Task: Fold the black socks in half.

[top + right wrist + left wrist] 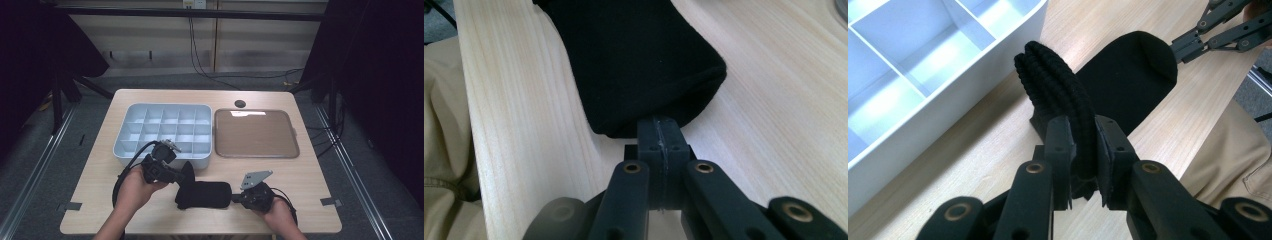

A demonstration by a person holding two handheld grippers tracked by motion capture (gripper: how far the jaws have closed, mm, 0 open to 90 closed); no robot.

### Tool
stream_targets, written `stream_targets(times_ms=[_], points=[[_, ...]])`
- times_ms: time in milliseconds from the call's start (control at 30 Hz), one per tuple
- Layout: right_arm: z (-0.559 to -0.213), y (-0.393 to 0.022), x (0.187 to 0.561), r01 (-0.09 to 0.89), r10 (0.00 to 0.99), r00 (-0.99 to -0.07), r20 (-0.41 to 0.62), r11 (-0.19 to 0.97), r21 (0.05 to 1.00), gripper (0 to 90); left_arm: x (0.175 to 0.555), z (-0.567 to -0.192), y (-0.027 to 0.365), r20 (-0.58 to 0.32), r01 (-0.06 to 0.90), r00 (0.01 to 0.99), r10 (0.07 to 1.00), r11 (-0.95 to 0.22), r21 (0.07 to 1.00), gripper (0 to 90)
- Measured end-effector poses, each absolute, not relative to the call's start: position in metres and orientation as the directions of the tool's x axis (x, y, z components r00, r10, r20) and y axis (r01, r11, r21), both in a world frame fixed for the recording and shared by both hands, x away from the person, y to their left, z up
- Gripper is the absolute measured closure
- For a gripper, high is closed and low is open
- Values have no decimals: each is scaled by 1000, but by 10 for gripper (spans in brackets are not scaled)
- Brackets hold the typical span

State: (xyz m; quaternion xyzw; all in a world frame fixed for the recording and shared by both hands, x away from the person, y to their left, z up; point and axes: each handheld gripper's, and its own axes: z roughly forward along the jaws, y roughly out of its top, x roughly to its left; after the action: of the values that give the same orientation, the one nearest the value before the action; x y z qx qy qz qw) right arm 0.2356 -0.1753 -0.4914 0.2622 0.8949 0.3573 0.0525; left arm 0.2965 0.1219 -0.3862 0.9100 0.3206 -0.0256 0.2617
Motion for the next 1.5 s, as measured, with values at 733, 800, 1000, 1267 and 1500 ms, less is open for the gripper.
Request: stream_targets(times_ms=[733, 800, 1000, 1267, 1500], points=[[-492, -159, 243, 400, 463, -882, 93, 627, 669, 900, 293, -405, 93, -224, 586, 807, 546, -697, 414, 783], [-491, -158, 242, 405, 466, -879, 98, 623, 669, 900, 293, -409, 90, -226, 587, 807, 545, -700, 407, 783], [-492, -156, 243, 398, 459, -883, 94, 630, 667, 900, 293, -416, 87, -226, 592, 804, 550, -701, 398, 781], [-492, -154, 243, 391, 451, -888, 93, 632, 669, 900, 293, -422, 83, -233, 586, 809, 539, -711, 390, 779], [-492, -155, 244, 391, 450, -888, 91, 636, 666, 900, 293, -425, 76, -238, 585, 810, 536, -713, 387, 778]])
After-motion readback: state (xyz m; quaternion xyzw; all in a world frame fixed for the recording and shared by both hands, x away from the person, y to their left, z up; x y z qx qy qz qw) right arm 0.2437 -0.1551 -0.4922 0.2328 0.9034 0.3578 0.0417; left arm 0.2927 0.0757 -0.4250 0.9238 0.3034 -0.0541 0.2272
